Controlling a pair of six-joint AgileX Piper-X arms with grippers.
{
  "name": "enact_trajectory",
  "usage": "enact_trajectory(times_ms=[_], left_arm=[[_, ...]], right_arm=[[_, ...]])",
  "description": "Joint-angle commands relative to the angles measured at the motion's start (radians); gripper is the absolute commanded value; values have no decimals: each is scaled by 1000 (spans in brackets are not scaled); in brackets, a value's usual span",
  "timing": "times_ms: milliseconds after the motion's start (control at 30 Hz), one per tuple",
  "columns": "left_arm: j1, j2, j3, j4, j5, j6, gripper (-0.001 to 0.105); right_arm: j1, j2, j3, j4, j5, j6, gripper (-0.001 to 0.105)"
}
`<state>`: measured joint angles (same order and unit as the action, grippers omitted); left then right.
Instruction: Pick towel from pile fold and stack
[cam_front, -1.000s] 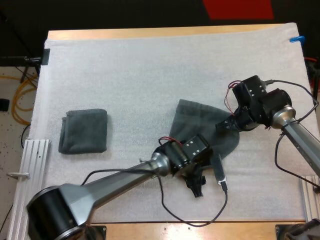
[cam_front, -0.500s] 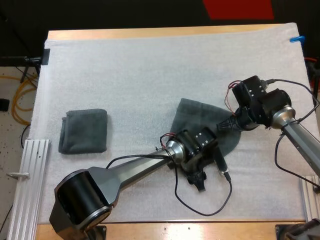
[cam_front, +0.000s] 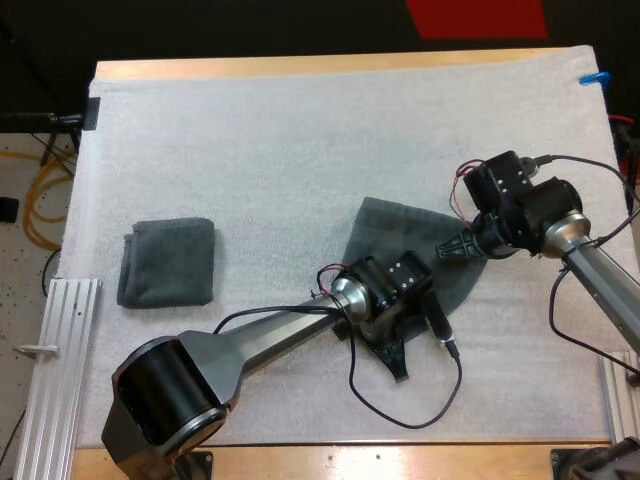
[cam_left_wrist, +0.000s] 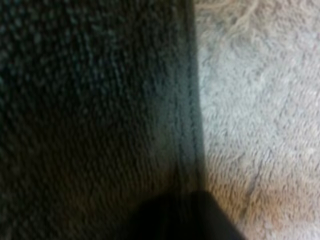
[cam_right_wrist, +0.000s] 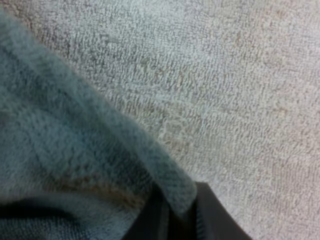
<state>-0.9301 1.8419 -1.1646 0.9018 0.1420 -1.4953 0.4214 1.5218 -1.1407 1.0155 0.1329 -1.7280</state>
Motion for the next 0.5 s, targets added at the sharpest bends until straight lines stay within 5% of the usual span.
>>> enact_trajectory(times_ms=[0,467], left_arm=[[0,15,11,31,-8,5,0],[0,-33,15,47,-20,19,0]], right_arm=[[1,-6,0,-6,13,-4,0],[-13,-6,0,-16,41,-4,0]])
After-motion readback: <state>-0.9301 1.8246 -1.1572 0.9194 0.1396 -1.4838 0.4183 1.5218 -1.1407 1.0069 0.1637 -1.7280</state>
